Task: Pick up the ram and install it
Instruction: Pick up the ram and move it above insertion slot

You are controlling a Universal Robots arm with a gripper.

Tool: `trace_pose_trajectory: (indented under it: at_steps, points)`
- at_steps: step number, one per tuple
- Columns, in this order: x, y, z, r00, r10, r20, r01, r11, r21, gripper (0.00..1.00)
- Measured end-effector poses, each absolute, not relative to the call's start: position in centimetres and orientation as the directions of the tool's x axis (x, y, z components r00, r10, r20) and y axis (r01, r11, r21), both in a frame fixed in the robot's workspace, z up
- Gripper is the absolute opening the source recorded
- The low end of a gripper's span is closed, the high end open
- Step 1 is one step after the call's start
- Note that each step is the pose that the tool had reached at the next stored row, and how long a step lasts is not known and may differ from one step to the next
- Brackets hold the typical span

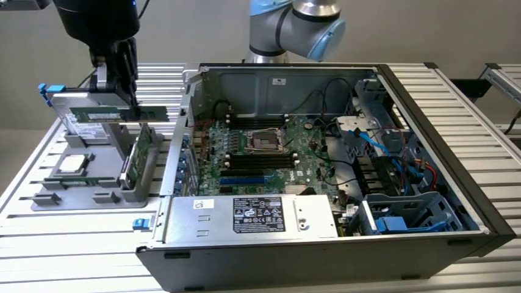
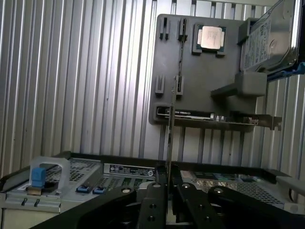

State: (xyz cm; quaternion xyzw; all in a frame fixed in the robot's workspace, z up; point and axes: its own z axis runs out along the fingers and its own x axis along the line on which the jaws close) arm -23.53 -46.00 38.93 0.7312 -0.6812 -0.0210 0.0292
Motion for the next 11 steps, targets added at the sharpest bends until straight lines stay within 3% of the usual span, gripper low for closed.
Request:
trace_pose_trajectory:
  at_steps: [11]
  points:
    - [-18.8,-46.0,40.1,0.077,-0.997,0.005,-0.994,-0.076,0.073,0.14]
